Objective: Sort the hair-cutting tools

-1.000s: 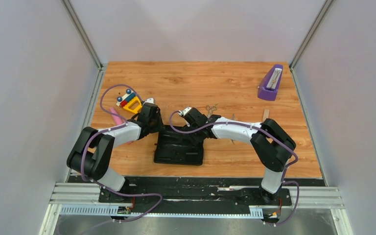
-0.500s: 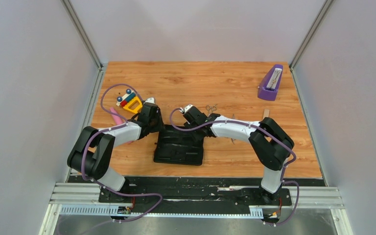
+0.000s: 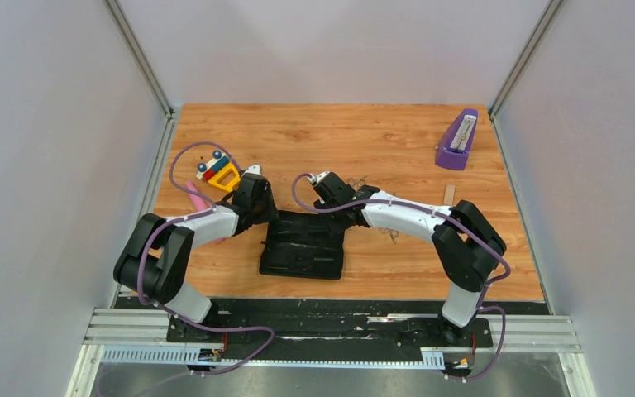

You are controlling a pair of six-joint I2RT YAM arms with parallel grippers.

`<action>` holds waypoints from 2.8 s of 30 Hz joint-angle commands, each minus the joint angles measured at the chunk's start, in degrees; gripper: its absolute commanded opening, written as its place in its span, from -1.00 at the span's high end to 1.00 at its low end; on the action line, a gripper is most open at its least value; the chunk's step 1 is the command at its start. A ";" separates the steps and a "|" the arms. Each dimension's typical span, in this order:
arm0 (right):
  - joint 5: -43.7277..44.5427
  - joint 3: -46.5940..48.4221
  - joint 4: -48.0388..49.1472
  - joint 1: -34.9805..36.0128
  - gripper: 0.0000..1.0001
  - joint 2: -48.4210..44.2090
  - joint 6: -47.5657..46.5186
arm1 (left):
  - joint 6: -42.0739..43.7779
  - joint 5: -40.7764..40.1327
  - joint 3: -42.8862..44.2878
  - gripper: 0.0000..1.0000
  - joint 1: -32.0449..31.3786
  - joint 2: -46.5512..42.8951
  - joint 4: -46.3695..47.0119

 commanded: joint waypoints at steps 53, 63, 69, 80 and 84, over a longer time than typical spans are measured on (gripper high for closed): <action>-0.90 1.71 -8.57 -1.70 0.49 4.41 16.97 | -3.97 -0.83 -2.34 0.22 0.11 0.17 -7.23; 1.31 10.40 -6.97 -7.38 -0.10 0.10 14.03 | -1.48 -0.83 6.69 0.22 0.18 7.61 -7.02; 0.85 10.79 -4.56 -16.44 -0.22 1.69 14.88 | 1.12 0.56 18.81 0.17 0.19 17.46 -7.42; 0.49 21.07 -2.22 -21.79 -0.19 13.03 12.76 | 4.36 3.09 27.13 -0.61 0.11 16.48 -5.59; -0.72 23.00 -2.63 -21.73 -0.12 16.06 11.28 | 3.95 0.78 23.37 -0.94 0.09 6.76 -8.72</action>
